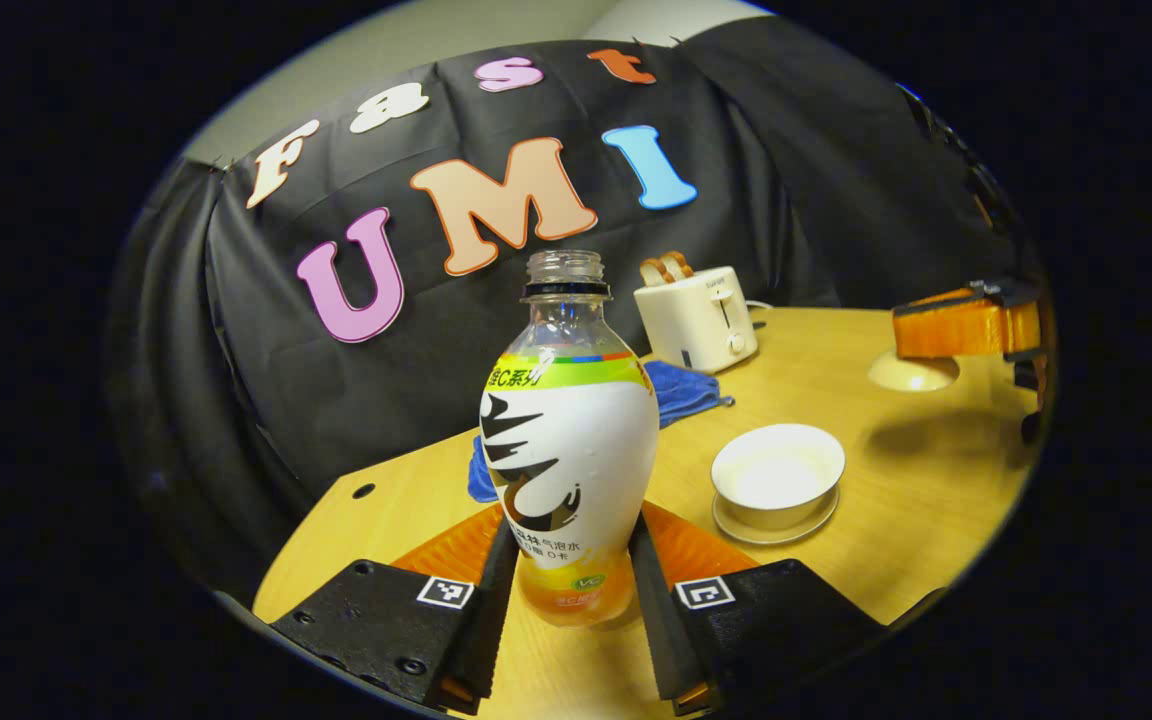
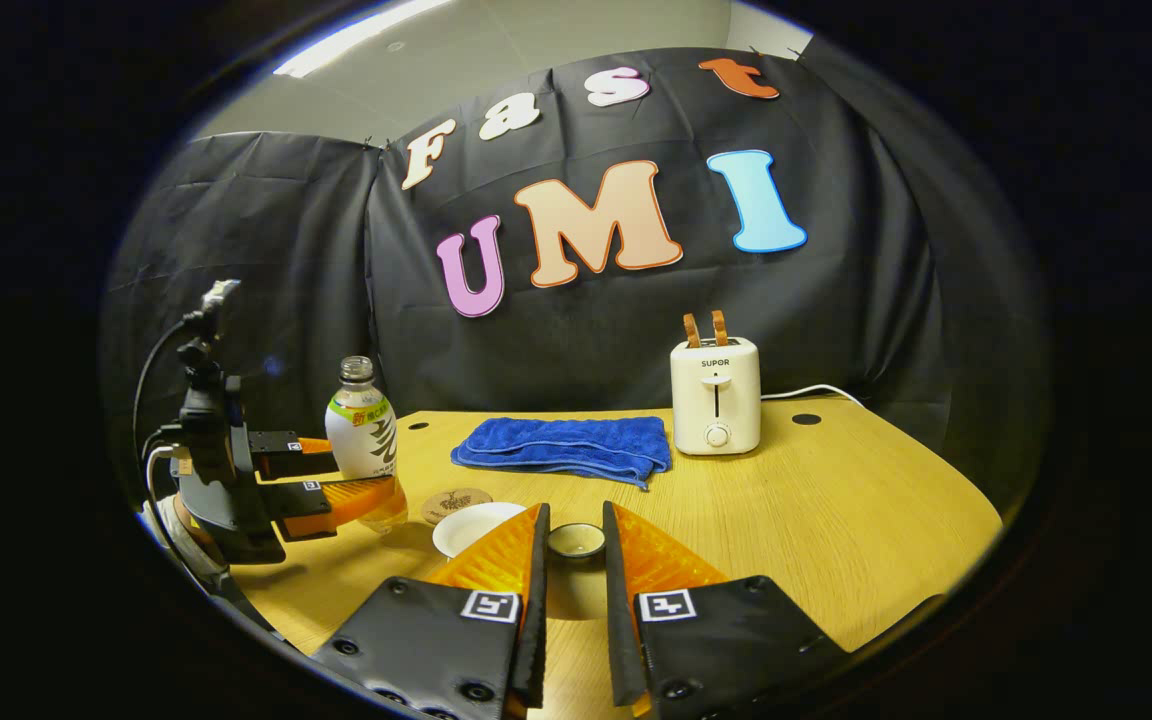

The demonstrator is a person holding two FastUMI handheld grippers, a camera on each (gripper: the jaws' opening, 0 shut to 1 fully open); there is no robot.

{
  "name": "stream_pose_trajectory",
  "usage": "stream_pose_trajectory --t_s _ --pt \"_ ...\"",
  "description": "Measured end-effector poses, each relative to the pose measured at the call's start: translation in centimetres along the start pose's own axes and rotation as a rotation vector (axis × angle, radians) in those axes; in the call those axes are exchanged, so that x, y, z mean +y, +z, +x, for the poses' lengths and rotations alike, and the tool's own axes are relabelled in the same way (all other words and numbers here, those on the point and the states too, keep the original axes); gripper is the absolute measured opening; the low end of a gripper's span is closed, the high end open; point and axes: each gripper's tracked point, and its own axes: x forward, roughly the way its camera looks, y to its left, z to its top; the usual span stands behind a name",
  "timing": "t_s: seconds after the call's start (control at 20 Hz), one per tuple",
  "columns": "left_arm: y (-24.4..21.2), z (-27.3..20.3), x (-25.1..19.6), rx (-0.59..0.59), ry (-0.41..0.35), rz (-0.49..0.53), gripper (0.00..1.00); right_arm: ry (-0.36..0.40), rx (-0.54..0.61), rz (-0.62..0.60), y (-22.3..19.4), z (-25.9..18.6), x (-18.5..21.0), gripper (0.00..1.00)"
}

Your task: Open the teacup lid with one hand, grasp the water bottle and pour water into the teacup with the other hand; after pouring, place the water bottle on the coaster and then close the teacup lid.

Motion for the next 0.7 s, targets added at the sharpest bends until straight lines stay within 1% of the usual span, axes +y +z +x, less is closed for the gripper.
stream_pose_trajectory --t_s 0.15,0.2,0.3,0.4,0.45,0.5,0.6,0.65,0.7 --pt "-0.6 0.5 0.7 0.049 0.031 0.086 0.58 0.000 -0.007 0.010 0.3 -0.2 -0.4 0.31" --pt "-1.0 0.7 0.8 0.065 0.041 0.110 0.58 0.000 -0.007 0.012 0.3 -0.4 -0.5 0.29" --pt "-1.5 1.0 1.0 0.096 0.057 0.162 0.58 -0.006 -0.020 0.015 0.8 -0.7 -0.9 0.31" --pt "-2.0 1.3 1.4 0.123 0.075 0.220 0.58 -0.012 -0.027 0.016 1.1 -0.9 -1.2 0.31" --pt "-2.1 1.5 1.5 0.129 0.084 0.257 0.58 -0.018 -0.028 0.018 1.2 -0.9 -1.5 0.29" --pt "-2.1 1.6 1.6 0.131 0.096 0.293 0.58 -0.024 -0.030 0.022 1.1 -0.9 -1.7 0.29" --pt "-2.3 1.8 1.7 0.144 0.104 0.363 0.58 -0.030 -0.026 0.028 0.9 -0.8 -2.0 0.29" --pt "-2.4 2.0 1.7 0.149 0.102 0.392 0.58 -0.033 -0.024 0.029 0.9 -0.8 -2.2 0.27" --pt "-2.5 2.2 1.6 0.157 0.100 0.421 0.58 -0.036 -0.023 0.031 0.9 -0.7 -2.3 0.29"
